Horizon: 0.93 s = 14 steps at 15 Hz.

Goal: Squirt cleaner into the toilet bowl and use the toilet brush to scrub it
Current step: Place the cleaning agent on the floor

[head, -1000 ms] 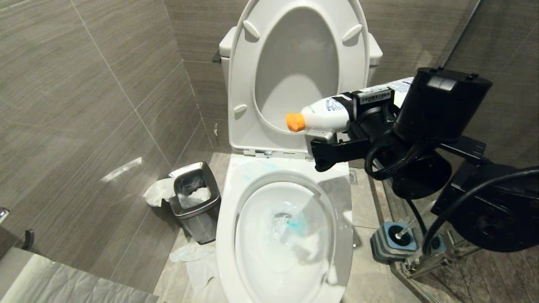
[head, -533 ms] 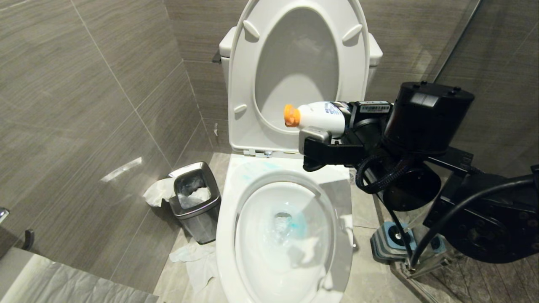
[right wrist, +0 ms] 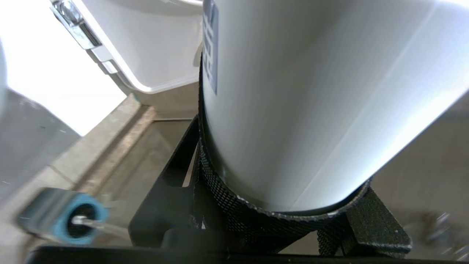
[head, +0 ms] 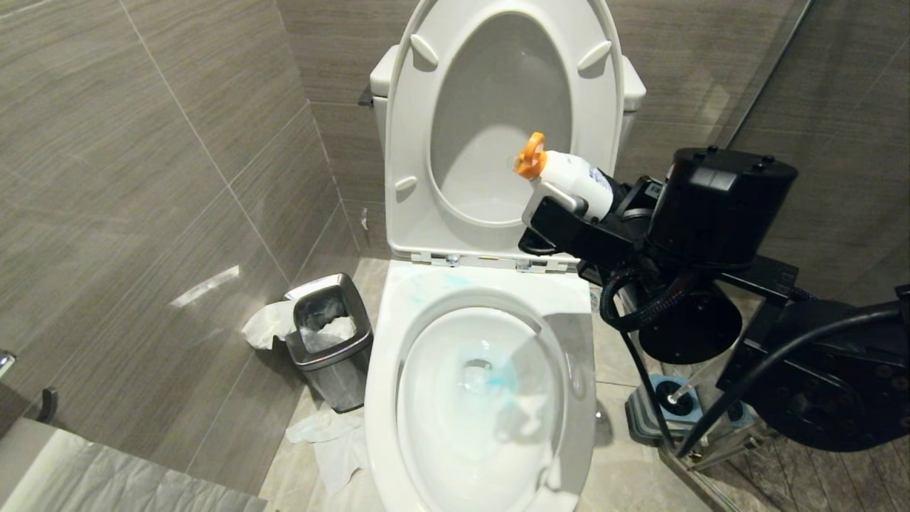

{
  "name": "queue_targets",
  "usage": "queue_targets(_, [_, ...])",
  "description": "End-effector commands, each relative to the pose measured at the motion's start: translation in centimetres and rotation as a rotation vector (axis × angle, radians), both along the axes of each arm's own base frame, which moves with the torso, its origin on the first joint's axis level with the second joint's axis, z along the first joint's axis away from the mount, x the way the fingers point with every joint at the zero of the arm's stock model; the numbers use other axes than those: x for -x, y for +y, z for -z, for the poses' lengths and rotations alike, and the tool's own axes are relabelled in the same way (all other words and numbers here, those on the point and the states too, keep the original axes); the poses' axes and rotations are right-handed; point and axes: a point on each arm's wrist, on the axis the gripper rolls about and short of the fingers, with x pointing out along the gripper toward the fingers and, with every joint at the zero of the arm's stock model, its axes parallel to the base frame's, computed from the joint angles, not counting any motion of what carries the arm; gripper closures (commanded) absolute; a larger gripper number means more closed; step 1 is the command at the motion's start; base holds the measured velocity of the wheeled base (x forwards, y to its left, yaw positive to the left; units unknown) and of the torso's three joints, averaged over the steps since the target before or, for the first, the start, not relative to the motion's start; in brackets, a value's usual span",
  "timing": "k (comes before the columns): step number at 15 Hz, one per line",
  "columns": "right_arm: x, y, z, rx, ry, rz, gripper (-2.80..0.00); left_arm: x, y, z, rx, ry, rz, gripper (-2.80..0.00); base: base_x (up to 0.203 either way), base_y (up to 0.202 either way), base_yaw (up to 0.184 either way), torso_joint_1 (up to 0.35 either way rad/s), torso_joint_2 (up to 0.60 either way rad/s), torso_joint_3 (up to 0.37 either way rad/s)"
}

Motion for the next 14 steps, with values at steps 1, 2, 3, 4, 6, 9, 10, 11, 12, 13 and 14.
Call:
queue_targets(1, [0.0,-0.1,0.0,-0.079,-0.014,0.018,0.00,0.0,0.0,0.0,-0.001,0.003,0.000,0.00,0.000,0.000,0.000,0.000,0.00,0.000])
queue_targets(2, [0.0,-0.1,-0.2,-0.121,-0.025,0.017,0.00,0.0,0.0,0.0,0.000,0.003,0.000,0.00,0.000,0.000,0.000,0.000,0.00,0.000])
queue_targets(3, [-0.1,0.0,-0.3,-0.165,-0.035,0.015,0.00,0.0,0.0,0.1,0.000,0.005,0.000,0.00,0.000,0.000,0.000,0.000,0.00,0.000])
queue_targets(4, [-0.2,0.1,-0.4,-0.216,-0.046,0.012,0.00,0.0,0.0,0.0,0.002,0.003,-0.001,0.00,0.000,0.000,0.000,0.000,0.00,0.000])
queue_targets(6, [-0.3,0.2,-0.6,-0.314,-0.066,0.002,0.00,0.0,0.0,0.0,0.007,0.003,-0.002,0.00,0.000,0.000,0.000,0.000,0.00,0.000])
queue_targets(9, [-0.5,0.3,-1.0,-0.446,-0.073,-0.009,0.00,0.0,0.0,0.0,0.007,0.003,-0.001,0.00,0.000,0.000,0.000,0.000,0.00,0.000])
queue_targets(10, [-0.6,0.2,-1.1,-0.484,-0.066,-0.005,0.00,0.0,0.0,0.0,0.007,0.003,-0.001,0.00,0.000,0.000,0.000,0.000,0.00,0.000])
queue_targets(11, [-0.7,0.0,-1.3,-0.525,-0.057,0.002,0.00,0.0,0.0,0.0,0.007,0.003,-0.001,0.00,0.000,0.000,0.000,0.000,0.00,0.000])
queue_targets(12, [-0.8,-0.5,-1.6,-0.573,-0.041,0.006,0.00,0.0,0.0,0.0,0.006,0.003,-0.001,0.00,0.000,0.000,0.000,0.000,0.00,0.000])
queue_targets(13, [-0.9,-1.1,-1.7,-0.613,-0.021,0.012,0.00,0.0,0.0,0.0,0.005,0.003,-0.001,0.00,0.000,0.000,0.000,0.000,0.00,0.000])
queue_targets(14, [-1.0,-1.9,-2.1,-0.665,0.009,0.012,0.00,0.0,0.0,0.0,0.007,0.003,-0.001,0.00,0.000,0.000,0.000,0.000,0.00,0.000])
